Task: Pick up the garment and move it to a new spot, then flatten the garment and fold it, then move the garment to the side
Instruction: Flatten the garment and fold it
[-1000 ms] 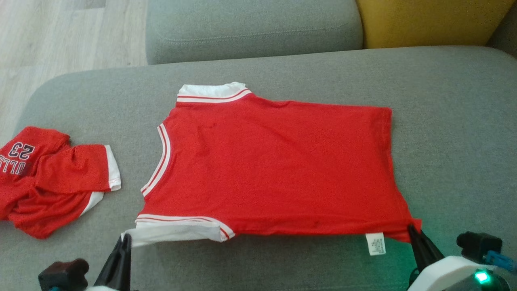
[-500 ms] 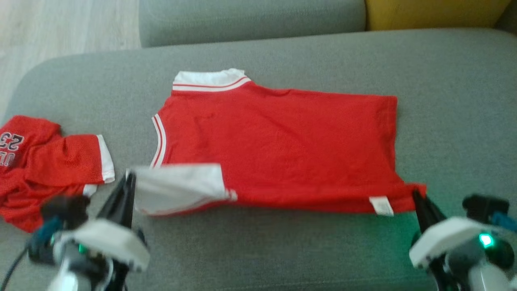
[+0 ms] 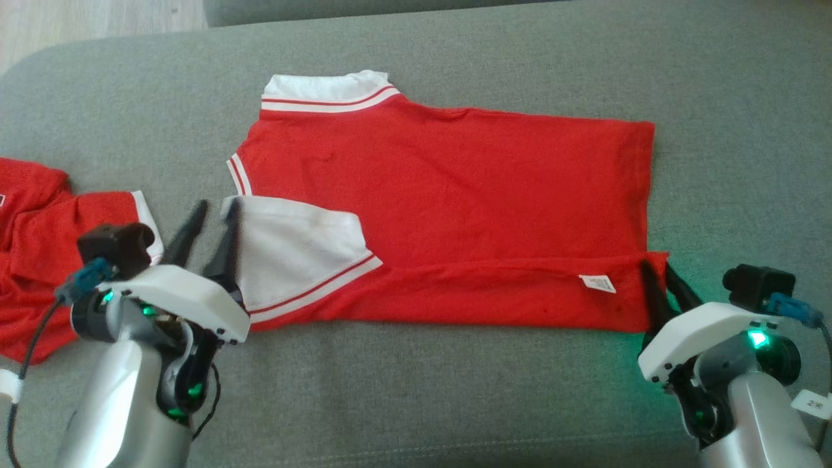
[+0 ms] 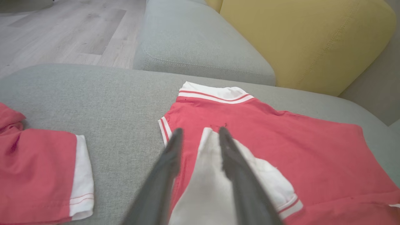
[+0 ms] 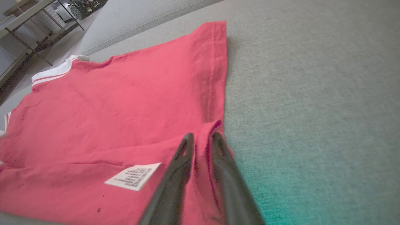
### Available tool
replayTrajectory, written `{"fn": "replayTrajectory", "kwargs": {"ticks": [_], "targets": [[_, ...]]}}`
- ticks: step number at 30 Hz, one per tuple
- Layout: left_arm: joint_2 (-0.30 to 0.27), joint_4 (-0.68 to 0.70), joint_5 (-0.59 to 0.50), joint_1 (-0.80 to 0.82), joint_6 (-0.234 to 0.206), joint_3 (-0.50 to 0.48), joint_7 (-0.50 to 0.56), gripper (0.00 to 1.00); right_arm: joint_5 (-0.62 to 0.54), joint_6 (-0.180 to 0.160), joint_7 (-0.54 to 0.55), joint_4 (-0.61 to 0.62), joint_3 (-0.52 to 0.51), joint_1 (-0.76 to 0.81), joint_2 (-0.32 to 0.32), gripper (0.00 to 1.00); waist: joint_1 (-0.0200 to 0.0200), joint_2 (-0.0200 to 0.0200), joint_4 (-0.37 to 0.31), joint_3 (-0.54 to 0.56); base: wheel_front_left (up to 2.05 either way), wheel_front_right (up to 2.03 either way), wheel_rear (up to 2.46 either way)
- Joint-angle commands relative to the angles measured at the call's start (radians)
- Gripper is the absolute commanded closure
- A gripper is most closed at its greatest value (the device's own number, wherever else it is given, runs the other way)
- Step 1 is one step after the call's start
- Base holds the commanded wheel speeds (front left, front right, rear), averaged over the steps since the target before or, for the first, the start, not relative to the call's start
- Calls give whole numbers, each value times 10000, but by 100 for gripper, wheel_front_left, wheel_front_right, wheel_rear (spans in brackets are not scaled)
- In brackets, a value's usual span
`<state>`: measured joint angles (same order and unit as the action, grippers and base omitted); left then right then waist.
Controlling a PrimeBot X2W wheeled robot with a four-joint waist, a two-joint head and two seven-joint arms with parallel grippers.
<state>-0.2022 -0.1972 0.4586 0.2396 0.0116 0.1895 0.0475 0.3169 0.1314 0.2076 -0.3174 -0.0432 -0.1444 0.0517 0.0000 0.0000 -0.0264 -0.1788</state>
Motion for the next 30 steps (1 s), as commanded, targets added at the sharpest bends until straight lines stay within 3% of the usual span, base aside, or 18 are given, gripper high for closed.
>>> {"fn": "replayTrajectory", "kwargs": {"ticks": [1, 5, 12, 19, 30], "targets": [[-153, 203, -5, 460, 40, -334, -183, 0, 20, -7, -159, 291, 274, -353, 138, 0, 0, 0, -3, -21, 0, 0, 0], [23, -182, -184, 407, -45, -372, -1179, 0, -16, -7, -615, 453, 354, -13, 112, 0, 0, 0, 38, 28, 0, 0, 0], [-20, 134, -1014, -504, -786, -447, -2597, 0, -489, -7, -1597, 1801, 341, 989, 36, 0, 0, 0, -1, 377, 0, 0, 0], [-132, 659, -1476, -1593, -1243, -390, -2841, 0, -1035, -7, -2027, 3040, 500, 1525, 11, 0, 0, 0, 68, 809, 0, 0, 0], [-203, 981, -1553, -2522, -1529, -175, -2417, 0, -1644, -7, -1937, 3699, 848, 2195, 2, 0, 0, 0, 153, 1098, 0, 0, 0]]}}
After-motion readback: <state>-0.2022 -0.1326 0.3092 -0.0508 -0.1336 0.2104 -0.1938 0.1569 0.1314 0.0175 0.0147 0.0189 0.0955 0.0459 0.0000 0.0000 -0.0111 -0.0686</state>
